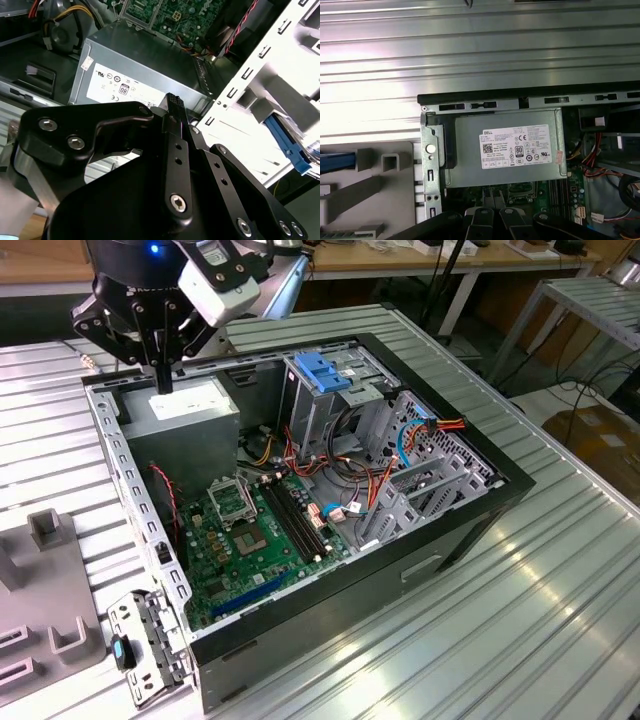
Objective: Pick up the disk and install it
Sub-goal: 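Reach for the disk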
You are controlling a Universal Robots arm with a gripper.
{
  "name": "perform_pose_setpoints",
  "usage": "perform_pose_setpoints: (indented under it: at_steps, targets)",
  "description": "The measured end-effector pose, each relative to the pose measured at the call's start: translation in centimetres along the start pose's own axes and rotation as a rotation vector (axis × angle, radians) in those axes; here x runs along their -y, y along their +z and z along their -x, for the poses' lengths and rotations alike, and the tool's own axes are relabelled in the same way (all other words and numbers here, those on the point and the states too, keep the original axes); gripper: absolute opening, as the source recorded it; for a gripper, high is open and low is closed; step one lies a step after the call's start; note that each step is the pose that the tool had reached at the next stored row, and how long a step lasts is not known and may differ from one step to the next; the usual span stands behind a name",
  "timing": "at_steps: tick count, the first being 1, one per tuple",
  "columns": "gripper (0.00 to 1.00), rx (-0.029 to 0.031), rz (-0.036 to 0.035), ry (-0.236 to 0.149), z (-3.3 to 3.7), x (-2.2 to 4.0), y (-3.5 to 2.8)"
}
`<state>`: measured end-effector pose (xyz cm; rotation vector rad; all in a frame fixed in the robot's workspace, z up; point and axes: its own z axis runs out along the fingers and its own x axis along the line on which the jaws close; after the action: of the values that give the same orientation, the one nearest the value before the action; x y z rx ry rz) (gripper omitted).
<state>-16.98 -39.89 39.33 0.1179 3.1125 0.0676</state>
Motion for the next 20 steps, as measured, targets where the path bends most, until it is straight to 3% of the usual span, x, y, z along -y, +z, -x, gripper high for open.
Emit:
perform_pose_setpoints:
  at_steps: [20]
  targets:
    - [0.11,0.0,0.0,0.0,-1.04,0.08,-0.03]
